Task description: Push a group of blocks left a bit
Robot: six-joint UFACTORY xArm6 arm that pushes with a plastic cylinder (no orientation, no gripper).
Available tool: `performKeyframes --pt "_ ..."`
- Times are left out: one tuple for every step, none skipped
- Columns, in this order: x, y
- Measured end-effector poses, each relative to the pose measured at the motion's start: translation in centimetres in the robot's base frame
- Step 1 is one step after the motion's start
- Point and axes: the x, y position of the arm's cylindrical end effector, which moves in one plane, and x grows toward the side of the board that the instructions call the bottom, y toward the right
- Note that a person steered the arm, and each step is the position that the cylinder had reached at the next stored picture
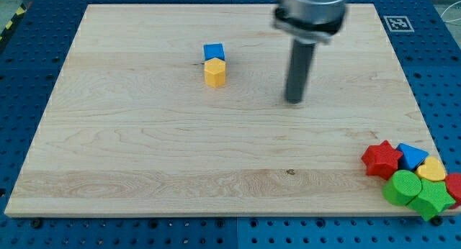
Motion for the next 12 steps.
performKeyframes --pt "2.7 11.6" --pt "7.1 21.2" --pt "7.1 21.2" --pt "9.1 21.2" --pt "14.1 21.2" --pt "17.1 21.2" --pt "18.1 20.7" --pt "18.0 19.1" --pt "18.2 18.0" --pt "18.2 17.1" --pt "18.2 16.2" --pt "18.2 15.6"
